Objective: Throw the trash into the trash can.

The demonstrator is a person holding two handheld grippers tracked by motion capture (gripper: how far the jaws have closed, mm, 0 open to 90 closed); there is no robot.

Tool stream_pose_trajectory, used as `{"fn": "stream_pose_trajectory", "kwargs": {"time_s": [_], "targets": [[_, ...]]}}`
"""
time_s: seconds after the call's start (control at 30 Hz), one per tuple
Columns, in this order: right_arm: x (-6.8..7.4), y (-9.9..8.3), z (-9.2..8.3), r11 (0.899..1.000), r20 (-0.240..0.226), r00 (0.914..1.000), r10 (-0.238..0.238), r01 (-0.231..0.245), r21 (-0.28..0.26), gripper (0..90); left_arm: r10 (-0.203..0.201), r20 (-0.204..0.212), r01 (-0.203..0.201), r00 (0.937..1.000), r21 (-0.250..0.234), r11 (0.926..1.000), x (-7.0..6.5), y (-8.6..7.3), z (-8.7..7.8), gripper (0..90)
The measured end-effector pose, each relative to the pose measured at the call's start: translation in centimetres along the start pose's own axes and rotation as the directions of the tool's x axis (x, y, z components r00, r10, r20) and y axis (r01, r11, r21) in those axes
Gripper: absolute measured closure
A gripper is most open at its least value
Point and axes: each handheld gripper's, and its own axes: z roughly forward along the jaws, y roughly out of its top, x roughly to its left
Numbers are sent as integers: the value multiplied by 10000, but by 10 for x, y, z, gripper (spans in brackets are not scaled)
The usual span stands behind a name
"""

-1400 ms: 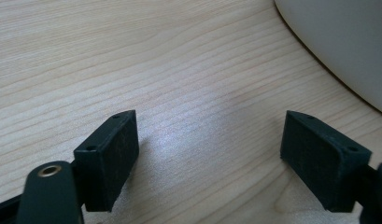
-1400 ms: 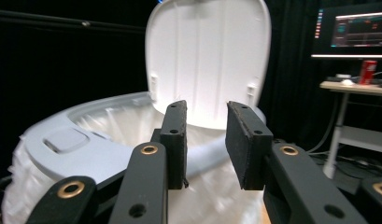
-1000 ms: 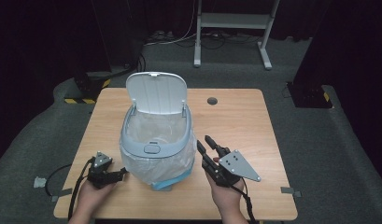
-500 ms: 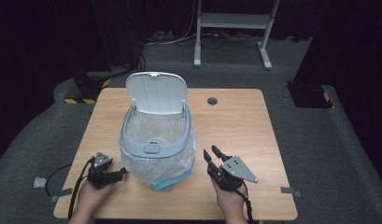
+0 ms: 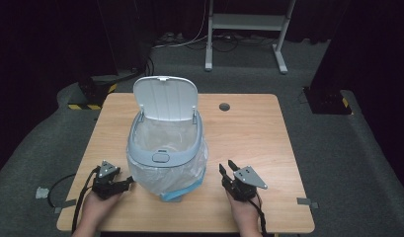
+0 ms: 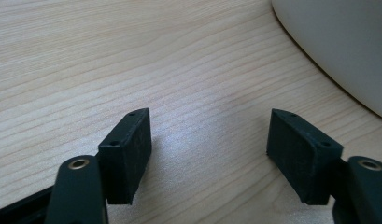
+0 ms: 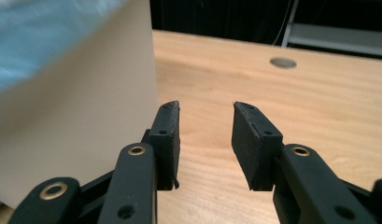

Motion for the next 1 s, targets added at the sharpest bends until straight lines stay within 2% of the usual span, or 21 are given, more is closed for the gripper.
{"fn": "stream_pose_trajectory", "kwargs": {"time_s": [0.07,0.2,0.27,0.3,0.33,0.47,0.57,0.63,0.77,0.93,1.0], "targets": [[0,-4,4,9998,39,10000,18,-19,178,618,61,21,-61,10000,-34,10000,0,0,-1,352],[3,-10,15,9983,37,10000,-35,33,577,612,118,164,-118,9998,-28,9999,0,0,-3,491],[6,-12,19,9978,23,10000,-88,87,652,612,234,129,-234,9996,-26,9997,-1,2,-4,533],[8,-12,21,9976,-20,9999,-117,118,684,612,218,104,-218,9997,-65,9997,-2,3,-5,547],[10,-11,23,9973,-54,9999,-146,149,718,614,28,206,-24,9998,-172,9998,-2,5,-6,569],[15,-3,32,9980,-130,9998,-161,169,602,640,-129,222,147,9997,-820,9965,-4,21,-13,655],[16,9,39,9984,-73,9994,-350,353,438,664,25,111,-13,9999,-1102,9939,-11,38,-13,711],[15,15,44,9983,-46,9992,-405,406,423,679,175,99,-161,9998,-1261,9919,-16,49,-13,733],[18,19,54,9985,-145,9992,-376,382,386,687,194,303,-146,9994,-1516,9883,-26,63,-7,758],[26,20,59,9984,-492,9978,-441,458,336,688,253,589,-161,9979,-1532,9881,-36,66,-1,766],[28,21,58,9982,-569,9972,-490,508,304,688,175,521,-90,9985,-1583,9873,-42,66,0,784]]}}
